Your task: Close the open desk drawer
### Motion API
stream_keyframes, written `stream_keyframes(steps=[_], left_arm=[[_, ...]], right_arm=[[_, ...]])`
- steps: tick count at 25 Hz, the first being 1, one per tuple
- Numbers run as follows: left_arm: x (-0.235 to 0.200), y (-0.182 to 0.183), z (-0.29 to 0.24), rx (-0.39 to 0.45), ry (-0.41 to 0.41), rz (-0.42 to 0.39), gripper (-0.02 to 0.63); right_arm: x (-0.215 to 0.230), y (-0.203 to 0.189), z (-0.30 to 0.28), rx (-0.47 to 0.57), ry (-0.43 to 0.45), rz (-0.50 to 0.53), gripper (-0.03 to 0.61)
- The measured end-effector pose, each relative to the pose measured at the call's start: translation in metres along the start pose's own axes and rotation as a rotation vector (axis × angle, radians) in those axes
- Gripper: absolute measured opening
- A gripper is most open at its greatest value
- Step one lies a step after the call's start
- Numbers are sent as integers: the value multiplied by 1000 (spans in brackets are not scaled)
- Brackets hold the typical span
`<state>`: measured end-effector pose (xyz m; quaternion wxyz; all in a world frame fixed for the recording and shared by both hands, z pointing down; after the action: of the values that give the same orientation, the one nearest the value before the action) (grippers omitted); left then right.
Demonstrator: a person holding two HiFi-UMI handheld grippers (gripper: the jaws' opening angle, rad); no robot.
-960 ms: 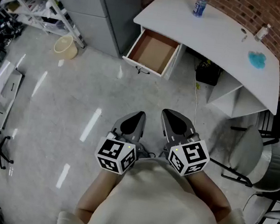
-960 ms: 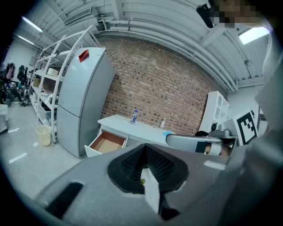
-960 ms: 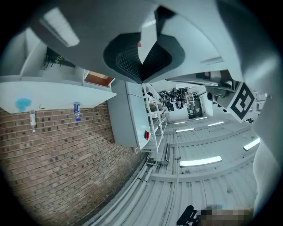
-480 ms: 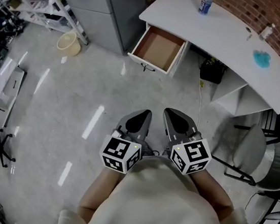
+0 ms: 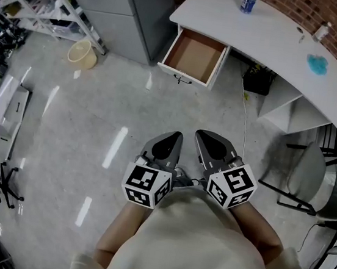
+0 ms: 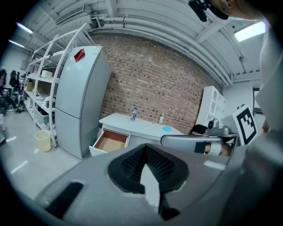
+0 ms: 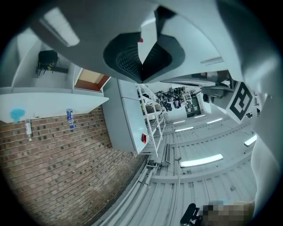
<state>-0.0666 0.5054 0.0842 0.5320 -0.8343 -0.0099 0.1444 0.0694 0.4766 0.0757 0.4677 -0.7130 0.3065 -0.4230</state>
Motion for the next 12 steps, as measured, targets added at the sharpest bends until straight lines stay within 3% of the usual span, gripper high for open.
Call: stream_keyframes(steps=[12], left_arm=[[-25, 9, -14, -3, 4, 38, 3]], right_arm=[[10, 5, -20, -21, 23, -7, 5]])
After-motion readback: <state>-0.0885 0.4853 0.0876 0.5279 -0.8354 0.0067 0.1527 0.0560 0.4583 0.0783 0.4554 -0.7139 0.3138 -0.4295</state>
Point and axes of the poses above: the fingertips, and each gripper's own axes: z backward along the fingers, x to its right, y out of its top, the point moved 8 cm from there along z, backward along the fingers, and after that the axes turned 14 degrees about y, right-handed, at the moved point
